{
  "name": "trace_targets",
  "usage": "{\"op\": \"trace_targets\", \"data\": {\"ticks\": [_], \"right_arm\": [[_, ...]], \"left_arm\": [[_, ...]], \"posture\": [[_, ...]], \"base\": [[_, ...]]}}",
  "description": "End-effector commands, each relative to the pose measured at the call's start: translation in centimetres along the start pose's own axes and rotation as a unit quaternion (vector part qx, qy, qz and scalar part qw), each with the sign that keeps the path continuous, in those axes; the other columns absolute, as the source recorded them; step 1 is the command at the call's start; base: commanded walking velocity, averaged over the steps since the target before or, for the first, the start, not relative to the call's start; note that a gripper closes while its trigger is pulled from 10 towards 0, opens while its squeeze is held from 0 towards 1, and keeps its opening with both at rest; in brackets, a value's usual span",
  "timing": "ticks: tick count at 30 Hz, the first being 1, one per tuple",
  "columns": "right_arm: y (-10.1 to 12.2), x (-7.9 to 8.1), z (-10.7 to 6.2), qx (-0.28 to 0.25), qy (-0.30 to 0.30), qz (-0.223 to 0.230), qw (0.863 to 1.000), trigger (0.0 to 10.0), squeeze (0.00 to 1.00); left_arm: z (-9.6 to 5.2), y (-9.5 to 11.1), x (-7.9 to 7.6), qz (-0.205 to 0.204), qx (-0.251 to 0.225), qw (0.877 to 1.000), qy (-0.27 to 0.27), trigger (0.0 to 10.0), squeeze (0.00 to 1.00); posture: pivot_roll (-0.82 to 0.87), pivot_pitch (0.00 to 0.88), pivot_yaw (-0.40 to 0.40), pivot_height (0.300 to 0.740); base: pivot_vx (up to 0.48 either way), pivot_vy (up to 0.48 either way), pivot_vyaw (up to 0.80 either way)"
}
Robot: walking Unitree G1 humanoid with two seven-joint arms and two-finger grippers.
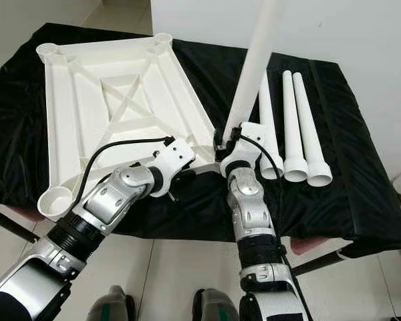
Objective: Building children table
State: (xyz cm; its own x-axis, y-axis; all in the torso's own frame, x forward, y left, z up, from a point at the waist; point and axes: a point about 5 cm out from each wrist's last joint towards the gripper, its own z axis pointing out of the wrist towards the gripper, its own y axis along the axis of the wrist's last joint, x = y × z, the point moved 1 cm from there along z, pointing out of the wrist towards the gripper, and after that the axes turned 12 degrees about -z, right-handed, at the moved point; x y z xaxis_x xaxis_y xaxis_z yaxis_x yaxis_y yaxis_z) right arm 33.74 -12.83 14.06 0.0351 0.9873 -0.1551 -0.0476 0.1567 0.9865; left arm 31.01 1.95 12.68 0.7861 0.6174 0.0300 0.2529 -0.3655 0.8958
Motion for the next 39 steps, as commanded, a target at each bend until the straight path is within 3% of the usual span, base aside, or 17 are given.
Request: {"op": "trace_targets", "data": {"ticks": [1,3,4,12,16,20,21,23,27,30,38,39], "right_arm": [[-1.5,-0.9,-0.5,0.037,-0.031,-0.012,0.999,10.0,0.00],[-1.4,-0.9,-0.5,0.038,-0.029,-0.012,0.999,10.0,0.05],[-1.2,-1.1,-0.4,0.032,-0.028,-0.010,0.999,10.0,1.00],[-0.4,-1.9,0.0,0.008,-0.016,0.009,1.000,10.0,1.00],[0.3,-2.2,0.6,-0.014,0.086,0.022,0.996,10.0,1.00],[0.3,-2.2,0.7,-0.015,0.097,0.019,0.995,10.0,1.00],[0.2,-2.2,0.8,-0.016,0.142,0.016,0.990,10.0,0.00],[-0.1,-2.7,1.0,-0.028,0.207,-0.001,0.978,10.0,0.00],[-0.6,-3.5,1.5,-0.024,0.228,-0.008,0.973,10.0,0.00],[-1.0,-3.4,1.7,-0.025,0.277,-0.024,0.960,10.0,0.00],[-1.3,-3.6,2.1,-0.027,0.309,-0.042,0.950,10.0,0.00],[-1.3,-3.7,2.2,-0.031,0.314,-0.046,0.948,4.7,0.00]], "left_arm": [[0.0,-0.5,-0.4,0.001,0.011,1.000,-0.015,10.0,0.00],[-0.1,-0.5,-0.4,0.000,0.011,1.000,-0.016,10.0,0.00],[-0.1,-0.5,-0.5,0.000,0.010,1.000,-0.016,10.0,0.00],[-0.1,-0.4,-0.3,-0.001,0.005,1.000,-0.012,10.0,0.00],[-0.1,0.0,-0.2,-0.005,0.000,1.000,-0.004,10.0,0.00],[-0.1,0.0,-0.3,-0.004,-0.001,1.000,-0.005,10.0,0.00],[-0.1,0.0,-0.4,-0.003,-0.001,1.000,-0.007,10.0,0.00],[-0.1,0.2,-0.5,-0.002,-0.003,1.000,-0.009,10.0,0.00],[0.0,0.3,-0.5,-0.003,-0.005,1.000,-0.009,10.0,0.00],[0.2,0.8,-0.7,-0.003,-0.012,1.000,-0.012,10.0,0.00],[0.4,1.1,-1.0,-0.002,-0.015,1.000,-0.016,10.0,0.00],[0.4,1.1,-1.0,-0.002,-0.015,1.000,-0.016,10.0,0.00]], "posture": [[-0.02,0.030,-0.059,0.740],[-0.02,0.030,-0.059,0.740],[-0.02,0.026,-0.061,0.740],[-0.02,0.017,-0.057,0.740],[-0.02,0.013,-0.058,0.740],[-0.02,0.013,-0.058,0.740],[-0.02,0.013,-0.058,0.740],[-0.02,0.013,-0.058,0.740],[-0.02,0.013,-0.057,0.740],[-0.03,0.017,-0.056,0.740],[-0.02,0.018,-0.060,0.740],[-0.02,0.016,-0.058,0.740]], "base": [[0.000,0.000,0.00],[0.000,0.000,0.00],[0.000,0.000,0.00],[0.000,0.000,0.00],[0.000,0.000,0.00],[0.000,0.000,0.00],[0.000,0.000,0.00],[0.000,0.000,0.00],[0.000,0.000,0.00],[0.000,0.000,0.00],[0.000,0.000,0.00],[0.000,0.000,0.00]]}}
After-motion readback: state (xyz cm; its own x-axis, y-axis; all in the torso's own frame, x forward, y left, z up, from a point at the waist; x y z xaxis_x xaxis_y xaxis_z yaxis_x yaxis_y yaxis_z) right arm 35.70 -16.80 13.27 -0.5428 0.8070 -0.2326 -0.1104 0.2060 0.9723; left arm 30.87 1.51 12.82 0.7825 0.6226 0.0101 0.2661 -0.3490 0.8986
